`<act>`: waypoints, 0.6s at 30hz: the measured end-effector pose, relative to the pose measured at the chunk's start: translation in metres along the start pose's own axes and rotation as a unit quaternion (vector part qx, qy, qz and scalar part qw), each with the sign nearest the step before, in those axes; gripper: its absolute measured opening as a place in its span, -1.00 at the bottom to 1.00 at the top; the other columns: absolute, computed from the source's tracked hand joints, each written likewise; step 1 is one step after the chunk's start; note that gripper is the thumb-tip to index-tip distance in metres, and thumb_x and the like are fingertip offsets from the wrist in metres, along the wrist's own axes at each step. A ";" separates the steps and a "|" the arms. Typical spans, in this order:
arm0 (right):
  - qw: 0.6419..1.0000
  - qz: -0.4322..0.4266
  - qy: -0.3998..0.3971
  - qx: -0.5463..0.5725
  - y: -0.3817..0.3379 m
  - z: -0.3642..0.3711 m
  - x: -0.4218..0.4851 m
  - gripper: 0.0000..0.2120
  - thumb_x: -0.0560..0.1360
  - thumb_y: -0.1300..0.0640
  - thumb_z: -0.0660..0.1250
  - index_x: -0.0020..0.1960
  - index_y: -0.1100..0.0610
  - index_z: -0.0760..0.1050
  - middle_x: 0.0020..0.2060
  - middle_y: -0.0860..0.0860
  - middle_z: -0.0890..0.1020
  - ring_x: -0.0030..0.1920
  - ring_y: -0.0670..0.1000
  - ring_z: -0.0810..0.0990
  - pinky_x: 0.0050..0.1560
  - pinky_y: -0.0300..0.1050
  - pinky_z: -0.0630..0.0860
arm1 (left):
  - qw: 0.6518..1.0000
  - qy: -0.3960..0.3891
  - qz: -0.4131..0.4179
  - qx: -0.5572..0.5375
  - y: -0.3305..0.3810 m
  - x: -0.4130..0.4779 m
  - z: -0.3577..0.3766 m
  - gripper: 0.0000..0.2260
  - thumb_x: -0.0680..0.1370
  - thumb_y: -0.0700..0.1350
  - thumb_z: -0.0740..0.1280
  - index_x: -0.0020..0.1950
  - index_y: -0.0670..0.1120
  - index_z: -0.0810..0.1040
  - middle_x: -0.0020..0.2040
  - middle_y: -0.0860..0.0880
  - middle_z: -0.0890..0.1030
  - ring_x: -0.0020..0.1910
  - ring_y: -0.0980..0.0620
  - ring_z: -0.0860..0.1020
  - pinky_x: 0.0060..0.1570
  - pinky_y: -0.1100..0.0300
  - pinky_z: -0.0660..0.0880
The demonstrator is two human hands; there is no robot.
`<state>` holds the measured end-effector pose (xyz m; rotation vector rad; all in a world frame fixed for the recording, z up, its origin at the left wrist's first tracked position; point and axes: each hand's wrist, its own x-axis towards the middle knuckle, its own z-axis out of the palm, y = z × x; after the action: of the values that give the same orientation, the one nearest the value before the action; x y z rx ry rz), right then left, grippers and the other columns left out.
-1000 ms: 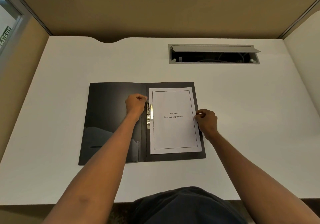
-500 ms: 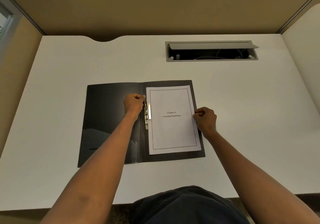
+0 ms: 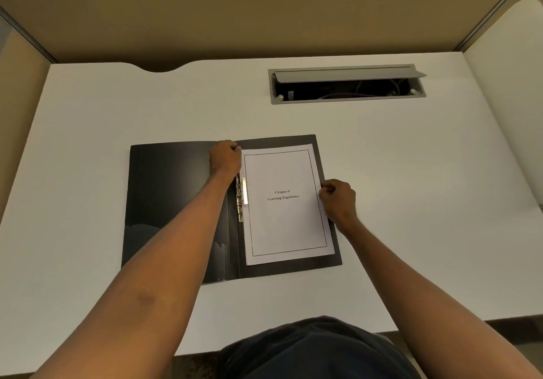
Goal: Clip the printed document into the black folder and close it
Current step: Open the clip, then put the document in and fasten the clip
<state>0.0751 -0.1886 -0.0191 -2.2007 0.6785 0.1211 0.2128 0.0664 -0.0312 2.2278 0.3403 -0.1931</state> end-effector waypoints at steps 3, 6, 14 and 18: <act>1.000 0.003 0.007 -0.007 -0.003 0.003 0.000 -0.82 0.52 0.34 0.30 0.05 0.33 0.63 -0.06 0.19 0.70 0.00 0.20 0.65 0.12 0.05 0.59 | 1.000 0.003 0.000 0.003 0.002 0.003 0.001 -0.77 0.59 -0.29 0.24 -0.04 -0.26 0.71 0.00 -0.12 0.72 -0.02 -0.06 0.66 -0.07 0.17 0.59; 1.000 0.017 -0.010 -0.001 -0.002 0.002 -0.003 -0.82 0.52 0.31 0.34 0.10 0.28 0.62 -0.08 0.10 0.67 -0.02 0.12 0.63 0.17 0.05 0.58 | 1.000 -0.002 0.009 0.024 0.001 0.006 0.002 -0.80 0.56 -0.29 0.26 -0.16 -0.23 0.66 -0.04 -0.16 0.71 -0.05 -0.09 0.66 -0.16 0.17 0.55; 0.928 0.232 -0.082 0.278 -0.017 -0.008 -0.085 -0.91 0.57 0.29 0.29 -0.02 0.20 0.57 -0.11 0.09 0.63 -0.16 0.05 0.59 0.07 -0.05 0.57 | 0.950 -0.023 0.234 0.207 0.019 0.001 0.014 -0.81 0.62 -0.16 0.21 -0.06 -0.18 0.60 0.01 -0.15 0.60 0.03 -0.13 0.55 -0.06 -0.02 0.51; 0.754 0.445 -0.173 0.451 -0.014 0.000 -0.139 -0.88 0.63 0.36 0.19 0.08 0.37 0.49 -0.03 0.28 0.58 0.06 0.21 0.62 0.22 0.06 0.58 | 0.920 -0.083 0.270 0.271 0.031 0.000 0.033 -0.71 0.63 -0.17 0.22 0.30 -0.17 0.59 0.27 -0.17 0.56 0.25 -0.19 0.50 0.26 -0.06 0.37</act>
<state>-0.0360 -0.1221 0.0323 -0.7653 1.1975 0.5435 0.2214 0.0214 -0.0287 2.7248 -0.4834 -0.1889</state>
